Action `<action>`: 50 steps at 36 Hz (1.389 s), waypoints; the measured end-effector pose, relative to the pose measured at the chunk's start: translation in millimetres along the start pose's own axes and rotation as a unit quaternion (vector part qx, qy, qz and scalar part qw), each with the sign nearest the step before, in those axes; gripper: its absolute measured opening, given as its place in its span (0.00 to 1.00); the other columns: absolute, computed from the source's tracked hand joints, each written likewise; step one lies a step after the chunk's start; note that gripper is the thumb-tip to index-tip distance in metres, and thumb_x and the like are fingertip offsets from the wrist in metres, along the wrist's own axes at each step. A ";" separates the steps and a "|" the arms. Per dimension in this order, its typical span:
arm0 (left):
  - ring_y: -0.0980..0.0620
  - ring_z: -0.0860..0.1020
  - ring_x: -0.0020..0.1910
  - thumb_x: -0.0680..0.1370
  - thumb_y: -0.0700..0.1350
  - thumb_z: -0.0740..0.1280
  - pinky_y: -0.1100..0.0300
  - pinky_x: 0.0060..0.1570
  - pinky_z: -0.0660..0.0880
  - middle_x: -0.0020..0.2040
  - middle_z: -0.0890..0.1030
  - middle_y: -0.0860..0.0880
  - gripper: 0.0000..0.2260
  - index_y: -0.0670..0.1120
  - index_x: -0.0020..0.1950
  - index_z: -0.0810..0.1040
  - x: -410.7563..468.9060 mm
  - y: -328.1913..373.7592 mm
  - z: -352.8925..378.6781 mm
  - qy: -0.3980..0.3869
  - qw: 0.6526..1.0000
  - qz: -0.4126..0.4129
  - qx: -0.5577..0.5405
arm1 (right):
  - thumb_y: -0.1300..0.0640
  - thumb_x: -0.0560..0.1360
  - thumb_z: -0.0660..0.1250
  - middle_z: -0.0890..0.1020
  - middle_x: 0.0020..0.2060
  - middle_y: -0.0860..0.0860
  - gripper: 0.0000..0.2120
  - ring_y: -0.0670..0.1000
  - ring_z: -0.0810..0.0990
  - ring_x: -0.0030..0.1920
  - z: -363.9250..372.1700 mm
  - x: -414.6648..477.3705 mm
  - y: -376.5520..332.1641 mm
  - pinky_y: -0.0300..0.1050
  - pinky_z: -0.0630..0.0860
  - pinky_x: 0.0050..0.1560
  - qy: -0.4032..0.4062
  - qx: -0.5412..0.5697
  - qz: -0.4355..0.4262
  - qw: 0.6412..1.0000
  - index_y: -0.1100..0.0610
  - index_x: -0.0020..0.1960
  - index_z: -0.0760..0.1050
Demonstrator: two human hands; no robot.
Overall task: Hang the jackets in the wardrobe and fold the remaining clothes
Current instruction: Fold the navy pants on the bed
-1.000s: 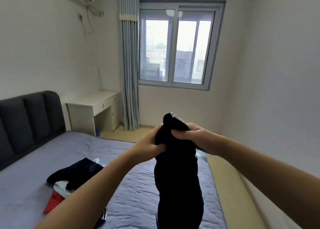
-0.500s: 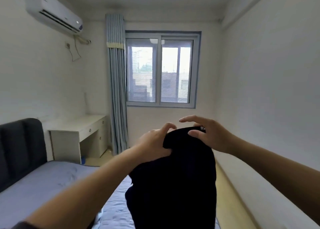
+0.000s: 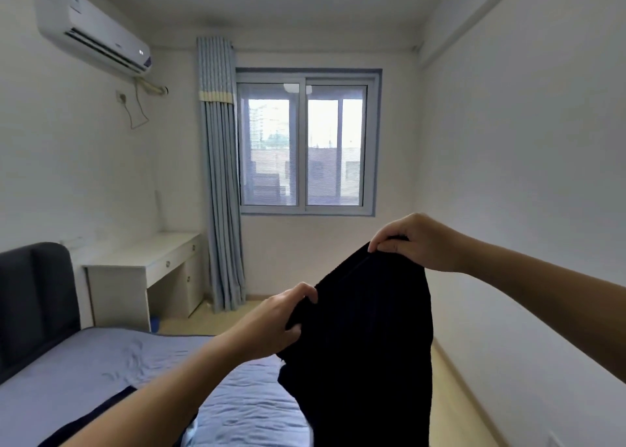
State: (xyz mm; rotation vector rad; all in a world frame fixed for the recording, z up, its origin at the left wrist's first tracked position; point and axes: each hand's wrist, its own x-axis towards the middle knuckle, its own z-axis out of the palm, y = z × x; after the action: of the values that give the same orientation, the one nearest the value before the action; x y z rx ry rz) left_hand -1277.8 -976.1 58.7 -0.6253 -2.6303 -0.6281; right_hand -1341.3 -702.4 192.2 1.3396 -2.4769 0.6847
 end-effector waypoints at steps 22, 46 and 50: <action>0.54 0.74 0.41 0.72 0.38 0.60 0.57 0.44 0.74 0.46 0.69 0.54 0.05 0.45 0.42 0.75 19.3 14.8 -85.1 -0.100 0.959 0.070 0.256 | 0.53 0.78 0.65 0.73 0.42 0.38 0.03 0.39 0.73 0.44 -12.6 -25.1 -6.2 0.32 0.69 0.45 -0.202 -0.156 -0.065 0.965 0.46 0.47 0.71; 0.57 0.73 0.36 0.74 0.48 0.63 0.64 0.36 0.71 0.41 0.73 0.56 0.08 0.46 0.39 0.78 24.8 20.4 -151.1 -0.112 0.937 0.019 0.331 | 0.50 0.73 0.71 0.77 0.34 0.39 0.11 0.40 0.76 0.36 -64.8 -11.2 12.8 0.36 0.70 0.37 -0.169 -0.227 0.108 0.953 0.39 0.35 0.74; 0.53 0.77 0.38 0.74 0.50 0.68 0.63 0.38 0.74 0.41 0.78 0.51 0.09 0.45 0.43 0.79 32.5 28.4 -162.7 -0.105 0.950 -0.002 0.296 | 0.51 0.75 0.69 0.76 0.37 0.40 0.02 0.40 0.75 0.37 -75.8 -4.4 7.8 0.35 0.69 0.35 -0.184 -0.266 0.126 0.938 0.48 0.47 0.79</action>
State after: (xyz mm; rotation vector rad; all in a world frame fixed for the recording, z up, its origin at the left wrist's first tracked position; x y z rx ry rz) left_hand -1251.8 -1023.0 218.2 -0.5152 -2.8025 0.2516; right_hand -1346.0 -656.9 253.4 1.0161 -2.8565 -0.2269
